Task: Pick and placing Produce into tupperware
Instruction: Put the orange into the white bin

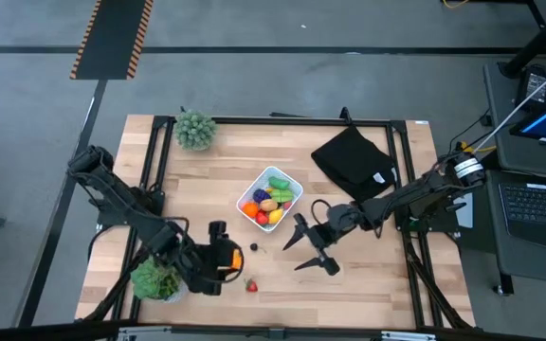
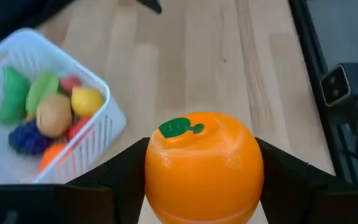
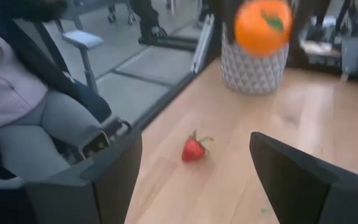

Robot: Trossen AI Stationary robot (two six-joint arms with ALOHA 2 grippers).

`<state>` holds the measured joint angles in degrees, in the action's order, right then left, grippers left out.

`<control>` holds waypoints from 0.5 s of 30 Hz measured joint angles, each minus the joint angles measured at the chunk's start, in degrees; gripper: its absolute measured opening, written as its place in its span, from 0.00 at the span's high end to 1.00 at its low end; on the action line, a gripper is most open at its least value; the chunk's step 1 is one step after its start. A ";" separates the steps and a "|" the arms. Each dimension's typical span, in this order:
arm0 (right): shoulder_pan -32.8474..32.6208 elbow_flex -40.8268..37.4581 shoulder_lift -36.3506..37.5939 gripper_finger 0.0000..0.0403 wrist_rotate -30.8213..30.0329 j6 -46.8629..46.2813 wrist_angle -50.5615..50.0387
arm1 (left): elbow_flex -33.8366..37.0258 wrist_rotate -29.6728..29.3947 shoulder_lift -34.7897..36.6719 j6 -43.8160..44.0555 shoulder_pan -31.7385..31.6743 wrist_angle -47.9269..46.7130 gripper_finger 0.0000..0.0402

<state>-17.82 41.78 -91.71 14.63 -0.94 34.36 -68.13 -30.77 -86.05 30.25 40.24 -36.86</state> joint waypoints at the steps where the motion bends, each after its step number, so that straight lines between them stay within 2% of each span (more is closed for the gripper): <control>1: -0.02 -0.81 1.07 0.26 0.00 0.17 0.88 | 1.82 -0.16 0.72 -1.73 -0.54 2.77 0.41; 9: -0.15 -12.55 10.66 0.26 -1.79 -1.43 11.86 | 17.29 -1.39 10.44 -13.75 -7.26 26.83 0.41; 11: -0.52 -15.27 11.45 0.26 -4.87 -2.30 13.87 | 21.21 0.00 13.07 -17.08 -9.17 34.11 0.41; 15: -1.83 -18.74 11.81 0.26 -15.16 -3.35 16.55 | 28.55 0.14 16.62 -19.40 -14.33 44.09 0.41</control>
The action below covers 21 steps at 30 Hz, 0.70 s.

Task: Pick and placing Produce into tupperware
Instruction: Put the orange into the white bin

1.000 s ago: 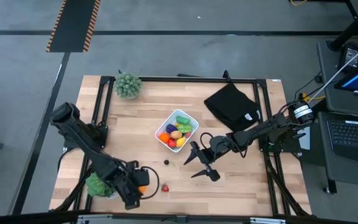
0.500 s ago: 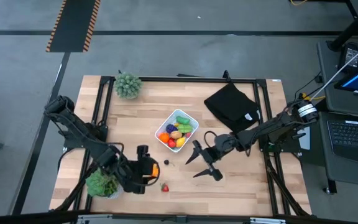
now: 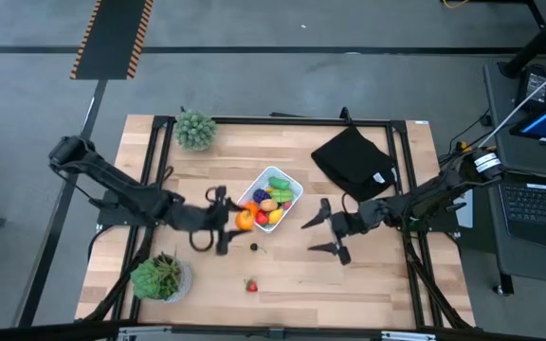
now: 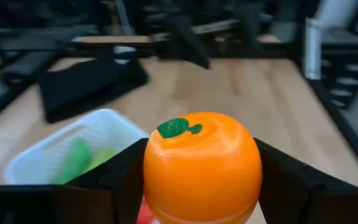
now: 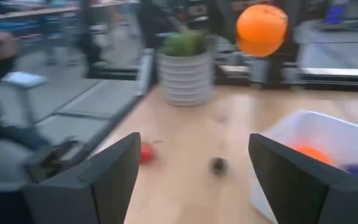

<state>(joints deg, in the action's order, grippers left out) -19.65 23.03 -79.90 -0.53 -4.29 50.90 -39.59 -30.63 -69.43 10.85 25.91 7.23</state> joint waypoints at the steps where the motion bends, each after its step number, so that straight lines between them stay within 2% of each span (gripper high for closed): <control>1: -0.19 -0.62 0.02 0.26 -2.54 0.02 0.61 | 1.58 0.01 0.54 -0.32 -1.43 1.82 0.41; 4: -0.25 -1.25 0.02 0.26 -9.01 0.08 0.91 | 5.10 1.17 0.84 -2.19 -6.47 9.06 0.41; 6: 0.40 -1.25 0.02 0.26 -11.56 0.26 0.83 | 6.37 5.98 0.80 -3.17 -10.47 11.99 0.41; 8: 1.69 -1.25 0.02 0.26 -12.48 0.22 0.80 | 6.55 12.00 0.44 -3.54 -14.73 13.83 0.41; 11: 3.99 -1.25 0.02 0.26 -12.73 -0.10 0.81 | 6.55 17.51 -0.49 -3.67 -20.81 14.28 0.41; 21: 11.05 -1.24 0.02 0.26 -15.34 -3.10 1.22 | 6.57 30.46 -9.62 -4.00 -34.68 25.11 0.41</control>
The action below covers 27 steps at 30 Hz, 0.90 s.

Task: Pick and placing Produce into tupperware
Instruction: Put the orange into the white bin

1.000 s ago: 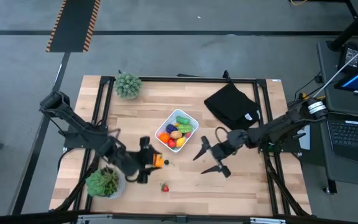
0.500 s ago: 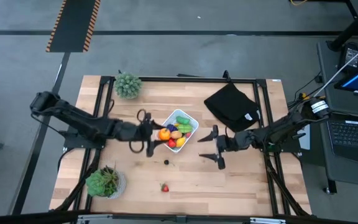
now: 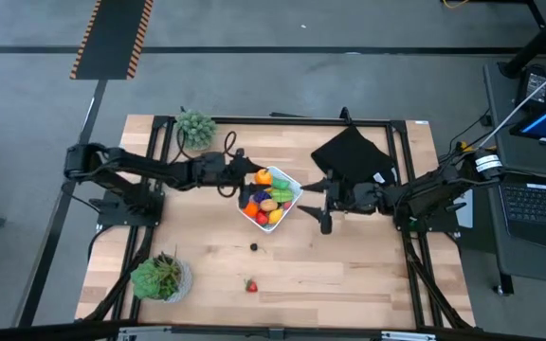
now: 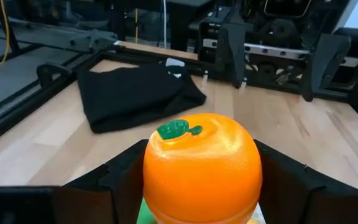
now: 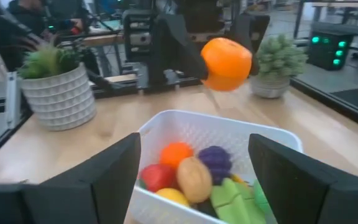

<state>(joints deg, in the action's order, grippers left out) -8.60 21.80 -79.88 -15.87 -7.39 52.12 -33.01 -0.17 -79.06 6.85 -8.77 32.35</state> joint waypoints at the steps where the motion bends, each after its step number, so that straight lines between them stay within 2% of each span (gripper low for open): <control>1: 0.48 -0.02 0.00 0.26 -0.17 0.00 0.02 | 0.00 1.02 -1.21 0.01 -0.83 1.64 0.41; 4: 1.44 0.00 0.00 0.26 -0.20 -0.04 0.35 | -0.37 4.23 -3.58 0.02 -3.19 4.36 0.41; 8: 2.40 0.00 0.00 0.26 -0.18 -0.07 0.41 | -3.47 8.74 -4.80 -0.15 -5.19 1.16 0.41; 16: 3.93 0.00 -0.02 0.26 0.01 -3.83 -0.96 | -14.86 10.19 -4.77 -9.43 -6.02 -23.72 0.41; 22: 5.15 0.00 -0.04 0.26 7.20 -5.55 -1.66 | -22.40 10.19 -5.73 -17.63 -5.69 -39.51 0.41; 27: 5.12 0.00 -0.04 0.26 8.16 -5.85 -1.76 | -29.38 10.14 -8.69 -23.24 -5.74 -51.17 0.41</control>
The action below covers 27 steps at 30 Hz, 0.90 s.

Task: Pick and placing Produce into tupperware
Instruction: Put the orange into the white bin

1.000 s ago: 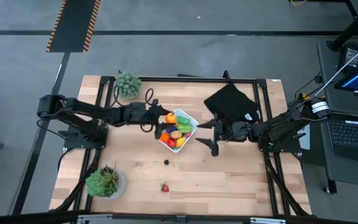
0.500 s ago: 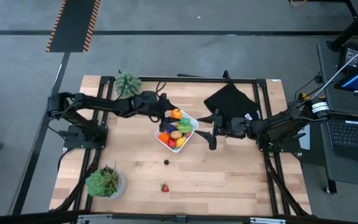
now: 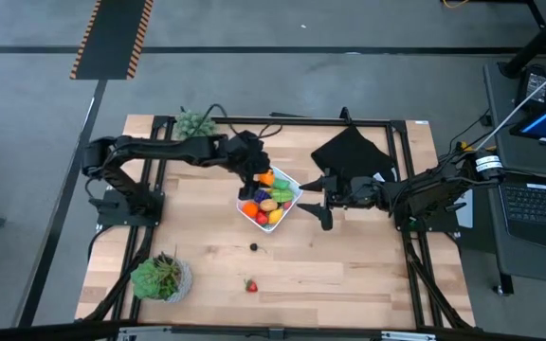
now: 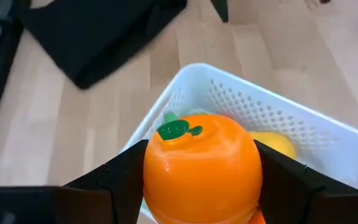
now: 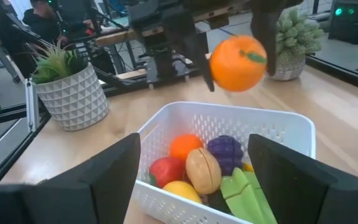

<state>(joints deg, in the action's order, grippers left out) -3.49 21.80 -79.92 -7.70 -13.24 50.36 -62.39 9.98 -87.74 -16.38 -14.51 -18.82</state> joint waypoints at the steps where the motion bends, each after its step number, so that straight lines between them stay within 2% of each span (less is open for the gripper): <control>1: 0.00 0.00 0.00 0.26 0.00 0.00 -0.01 | -1.28 -0.04 -0.85 -1.18 0.08 -1.87 0.41; 8: 0.00 0.07 0.00 0.26 0.15 -0.12 -2.02 | -7.82 -1.99 -8.57 -8.15 0.31 -11.37 0.41; 15: 0.00 0.04 0.09 0.26 0.33 -0.07 -3.53 | -10.12 -2.90 -13.20 -12.80 1.13 -11.84 0.41; 21: 0.00 0.04 0.09 0.26 0.33 0.05 -5.02 | -10.12 -7.81 -16.14 -16.78 2.20 -11.37 0.41; 27: 0.00 0.04 0.09 0.26 0.33 0.41 -5.70 | -10.12 -8.85 -17.51 -17.48 2.15 -10.69 0.41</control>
<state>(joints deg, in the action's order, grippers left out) -3.49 21.85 -79.83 -7.38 -12.83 44.66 -72.51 1.13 -105.26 -33.86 -12.36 -29.52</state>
